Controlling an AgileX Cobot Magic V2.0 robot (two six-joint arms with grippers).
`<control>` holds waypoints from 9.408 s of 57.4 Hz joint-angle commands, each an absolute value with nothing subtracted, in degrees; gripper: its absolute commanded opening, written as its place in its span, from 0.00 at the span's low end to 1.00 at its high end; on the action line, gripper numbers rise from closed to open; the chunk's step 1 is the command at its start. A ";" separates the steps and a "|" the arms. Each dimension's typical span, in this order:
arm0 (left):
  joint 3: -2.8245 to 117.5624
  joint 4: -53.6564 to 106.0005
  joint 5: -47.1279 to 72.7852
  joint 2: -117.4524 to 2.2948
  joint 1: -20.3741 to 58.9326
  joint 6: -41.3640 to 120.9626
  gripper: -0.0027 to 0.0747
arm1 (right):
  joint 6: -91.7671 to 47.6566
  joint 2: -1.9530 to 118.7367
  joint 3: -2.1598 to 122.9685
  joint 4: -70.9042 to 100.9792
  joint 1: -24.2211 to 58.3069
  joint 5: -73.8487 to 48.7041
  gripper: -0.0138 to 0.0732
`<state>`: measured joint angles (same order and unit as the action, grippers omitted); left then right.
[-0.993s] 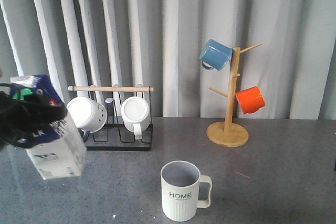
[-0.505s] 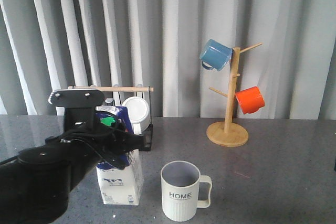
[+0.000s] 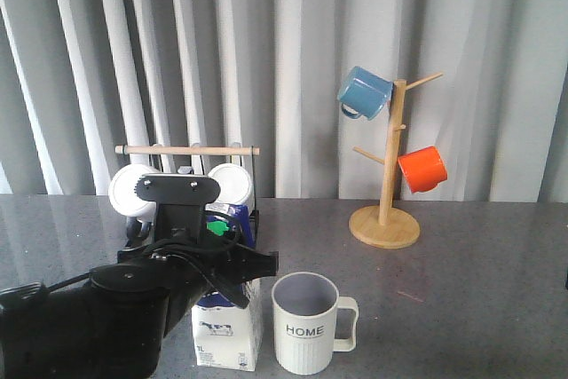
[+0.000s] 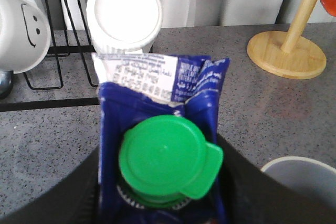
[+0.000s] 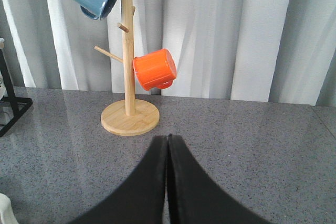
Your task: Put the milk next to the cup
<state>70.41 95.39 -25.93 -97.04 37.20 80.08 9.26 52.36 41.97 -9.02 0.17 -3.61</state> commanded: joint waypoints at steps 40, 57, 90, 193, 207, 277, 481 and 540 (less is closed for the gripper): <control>72.35 93.88 -24.27 -94.67 37.92 79.75 0.20 | 9.09 51.80 43.95 -9.18 -0.18 0.35 0.15; 72.35 99.54 -27.67 -94.67 37.92 79.86 0.30 | 9.09 51.80 43.95 -9.18 -0.18 0.35 0.15; 72.35 99.83 -26.21 -93.68 37.92 84.87 0.96 | 9.09 51.80 43.95 -9.18 -0.18 0.35 0.15; 70.32 36.31 -5.61 -71.73 40.00 30.43 0.03 | 9.09 51.80 43.95 -9.18 -0.18 0.35 0.15; 69.48 -15.41 13.36 -71.65 36.15 -28.29 0.03 | 9.09 51.80 43.95 -9.18 -0.18 0.35 0.15; -0.07 -17.57 -10.40 -9.35 6.59 -17.31 0.03 | 9.09 51.80 43.95 -9.18 -0.18 0.35 0.15; -0.15 -1.06 0.42 1.40 4.13 -6.87 0.03 | 7.72 3.71 0.78 -11.43 -0.29 3.31 0.15; -0.15 -1.07 0.42 1.34 4.13 -6.87 0.03 | 4.64 -1.52 -2.15 -7.67 -0.21 -1.80 0.15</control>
<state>-1.35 -1.22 4.53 0.70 3.78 -6.33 4.99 -0.68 -1.63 -7.45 0.17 -5.77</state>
